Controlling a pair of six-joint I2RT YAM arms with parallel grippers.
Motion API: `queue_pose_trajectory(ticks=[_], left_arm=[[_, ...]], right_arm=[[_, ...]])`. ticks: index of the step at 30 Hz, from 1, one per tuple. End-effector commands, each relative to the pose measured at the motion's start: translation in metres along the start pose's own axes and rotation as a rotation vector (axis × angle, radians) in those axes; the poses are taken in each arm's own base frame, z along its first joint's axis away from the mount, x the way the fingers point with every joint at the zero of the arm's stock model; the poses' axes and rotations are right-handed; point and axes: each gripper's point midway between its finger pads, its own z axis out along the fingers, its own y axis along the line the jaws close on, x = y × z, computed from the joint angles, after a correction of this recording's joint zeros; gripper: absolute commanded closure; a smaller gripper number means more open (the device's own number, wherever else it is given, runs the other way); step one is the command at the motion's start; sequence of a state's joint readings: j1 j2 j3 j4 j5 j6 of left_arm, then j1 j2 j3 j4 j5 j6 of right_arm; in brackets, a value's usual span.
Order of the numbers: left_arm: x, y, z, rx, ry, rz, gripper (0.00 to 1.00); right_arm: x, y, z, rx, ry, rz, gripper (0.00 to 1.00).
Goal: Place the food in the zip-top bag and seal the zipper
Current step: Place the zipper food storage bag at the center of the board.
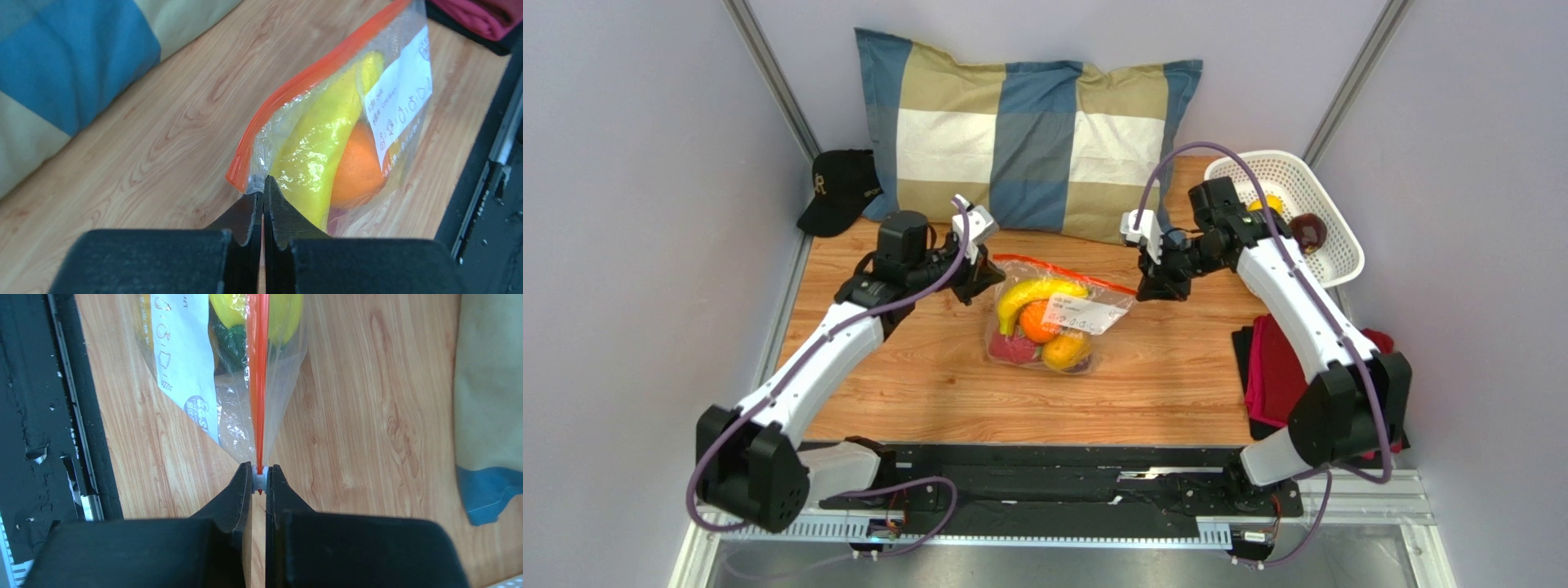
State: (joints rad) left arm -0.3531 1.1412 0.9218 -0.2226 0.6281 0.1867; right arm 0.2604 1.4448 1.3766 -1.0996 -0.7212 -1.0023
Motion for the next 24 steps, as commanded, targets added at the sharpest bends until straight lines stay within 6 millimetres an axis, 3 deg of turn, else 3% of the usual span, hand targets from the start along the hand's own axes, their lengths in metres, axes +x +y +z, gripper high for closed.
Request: queue_pose_trajectory(ticks=[1, 4, 5, 6, 7, 9, 10, 11, 13, 17, 18, 20, 21, 24], left_arm=[[-0.003, 0.032, 0.017, -0.093, 0.025, -0.106, 0.98], [-0.009, 0.031, 0.02, -0.084, -0.003, -0.132, 0.76], [-0.012, 0.029, 0.018, -0.076, -0.011, -0.138, 0.59], [-0.015, 0.028, 0.016, -0.073, -0.015, -0.14, 0.51], [-0.017, 0.027, 0.013, -0.072, -0.008, -0.164, 0.43], [-0.02, 0.032, 0.005, -0.09, -0.006, -0.192, 0.19], [-0.022, 0.032, 0.0, -0.093, -0.004, -0.261, 0.11], [-0.023, 0.038, -0.007, -0.102, -0.008, -0.297, 0.05], [-0.026, 0.04, -0.017, -0.11, -0.002, -0.363, 0.01], [-0.029, 0.055, -0.037, -0.167, 0.029, -0.419, 0.01], [-0.037, 0.066, -0.047, -0.199, 0.017, -0.411, 0.01], [-0.032, 0.075, -0.055, -0.242, 0.058, -0.442, 0.01], [-0.041, 0.087, -0.064, -0.288, 0.054, -0.425, 0.01], [-0.03, 0.101, -0.08, -0.339, 0.13, -0.447, 0.01]], right_arm=[[0.007, -0.044, 0.014, 0.102, 0.049, 0.121, 0.98], [0.004, -0.062, 0.018, 0.154, 0.043, 0.179, 0.88], [0.002, -0.065, 0.017, 0.165, 0.035, 0.187, 0.83], [-0.004, -0.07, 0.014, 0.186, 0.015, 0.191, 0.75], [-0.01, -0.069, 0.01, 0.197, -0.011, 0.222, 0.55], [-0.02, -0.074, 0.004, 0.23, -0.053, 0.227, 0.42], [-0.025, -0.074, -0.001, 0.253, -0.073, 0.258, 0.25], [-0.03, -0.076, -0.005, 0.268, -0.094, 0.274, 0.19], [-0.042, -0.083, -0.015, 0.303, -0.147, 0.321, 0.09], [-0.058, -0.089, -0.039, 0.355, -0.238, 0.418, 0.08], [-0.062, -0.09, -0.045, 0.368, -0.264, 0.435, 0.08], [-0.058, -0.09, -0.056, 0.4, -0.3, 0.51, 0.07], [-0.058, -0.093, -0.061, 0.42, -0.318, 0.525, 0.06], [-0.038, -0.094, -0.071, 0.469, -0.347, 0.638, 0.05]])
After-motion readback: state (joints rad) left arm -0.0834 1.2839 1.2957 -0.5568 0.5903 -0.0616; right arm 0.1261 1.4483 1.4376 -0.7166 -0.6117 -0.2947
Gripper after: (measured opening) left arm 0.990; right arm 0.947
